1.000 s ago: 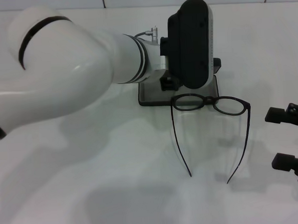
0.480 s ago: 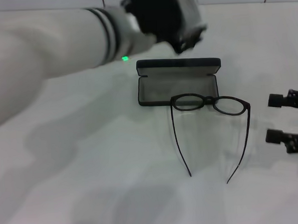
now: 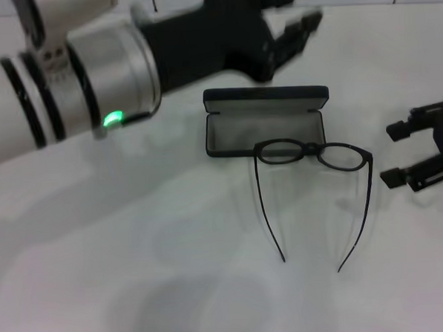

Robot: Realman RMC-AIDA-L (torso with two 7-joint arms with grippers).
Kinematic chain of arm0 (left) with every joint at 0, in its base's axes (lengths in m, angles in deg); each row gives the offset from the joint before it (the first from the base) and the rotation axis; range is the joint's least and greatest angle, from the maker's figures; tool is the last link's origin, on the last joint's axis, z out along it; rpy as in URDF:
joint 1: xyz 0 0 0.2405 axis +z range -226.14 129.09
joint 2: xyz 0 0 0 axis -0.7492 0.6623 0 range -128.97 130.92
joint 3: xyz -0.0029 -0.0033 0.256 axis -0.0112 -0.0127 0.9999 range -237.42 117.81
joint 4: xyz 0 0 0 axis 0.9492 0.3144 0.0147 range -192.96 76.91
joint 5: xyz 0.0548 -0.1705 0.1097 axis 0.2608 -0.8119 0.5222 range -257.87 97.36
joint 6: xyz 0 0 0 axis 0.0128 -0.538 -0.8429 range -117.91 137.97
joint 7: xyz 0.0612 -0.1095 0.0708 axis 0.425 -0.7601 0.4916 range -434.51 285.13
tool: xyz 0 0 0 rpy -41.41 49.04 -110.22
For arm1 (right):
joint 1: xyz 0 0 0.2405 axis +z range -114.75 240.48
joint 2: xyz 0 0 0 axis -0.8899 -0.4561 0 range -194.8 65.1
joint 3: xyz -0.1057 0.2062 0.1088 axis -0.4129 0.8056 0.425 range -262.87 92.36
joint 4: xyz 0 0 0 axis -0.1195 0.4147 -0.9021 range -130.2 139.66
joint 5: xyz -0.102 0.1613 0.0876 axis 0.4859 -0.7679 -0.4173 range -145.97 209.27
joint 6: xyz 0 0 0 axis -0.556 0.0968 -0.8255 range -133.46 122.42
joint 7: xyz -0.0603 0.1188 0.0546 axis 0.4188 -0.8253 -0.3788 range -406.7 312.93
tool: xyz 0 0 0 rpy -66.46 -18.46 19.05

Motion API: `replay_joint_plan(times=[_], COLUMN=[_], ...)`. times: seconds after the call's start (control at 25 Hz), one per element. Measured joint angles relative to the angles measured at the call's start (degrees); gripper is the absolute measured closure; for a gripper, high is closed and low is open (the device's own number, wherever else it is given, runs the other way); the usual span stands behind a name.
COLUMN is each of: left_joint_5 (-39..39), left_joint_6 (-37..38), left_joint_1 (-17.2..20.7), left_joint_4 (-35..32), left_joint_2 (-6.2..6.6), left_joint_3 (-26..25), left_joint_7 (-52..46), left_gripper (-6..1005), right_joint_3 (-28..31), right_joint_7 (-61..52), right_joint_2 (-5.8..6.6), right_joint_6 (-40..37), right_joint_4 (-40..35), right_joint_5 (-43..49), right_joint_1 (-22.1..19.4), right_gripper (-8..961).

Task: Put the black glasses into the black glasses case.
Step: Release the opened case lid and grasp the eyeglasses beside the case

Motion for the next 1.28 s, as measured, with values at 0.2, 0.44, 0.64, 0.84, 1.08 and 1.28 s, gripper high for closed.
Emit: replay_joint_plan(times=[0.2, 0.44, 0.64, 0.84, 1.08, 1.28], left_joint_5=[-5.1, -23.0, -29.5, -31.5, -31.8, -29.3], left_joint_6=[6.4, 18.4, 32.7, 40.4, 44.4, 48.0], left_joint_1=[1.0, 3.5, 1.0, -0.5, -0.5, -1.7], left_joint_4=[5.4, 14.0, 25.3, 34.6, 38.9, 42.3], left_joint_2=[-0.06, -0.1, -0.05, -0.06, 0.08, 0.42], left_joint_3=[-1.9, -7.5, -15.1, -18.6, -19.7, -19.8], left_joint_7=[3.5, 17.5, 21.1, 24.6, 28.4, 30.8], left_gripper=[638, 637, 637, 637, 638, 637], right_joint_3=[-0.1, -1.0, -3.6, -6.8, -10.8, -12.5], right_joint_7=[-6.2, -10.2, -13.0, -13.3, -12.9, -12.5], right_joint_2=[-0.09, -1.81, -2.15, -2.25, -2.45, -2.6], right_joint_6=[-3.3, -3.7, -1.9, 2.5, 9.0, 13.0], right_joint_4=[0.2, 1.7, 6.7, 12.0, 17.6, 21.6], right_joint_5=[8.9, 19.1, 24.0, 24.4, 24.2, 24.1], right_joint_1=[8.4, 16.8, 23.4, 26.6, 28.1, 28.9], right_gripper=[85, 84, 94, 137, 208, 235])
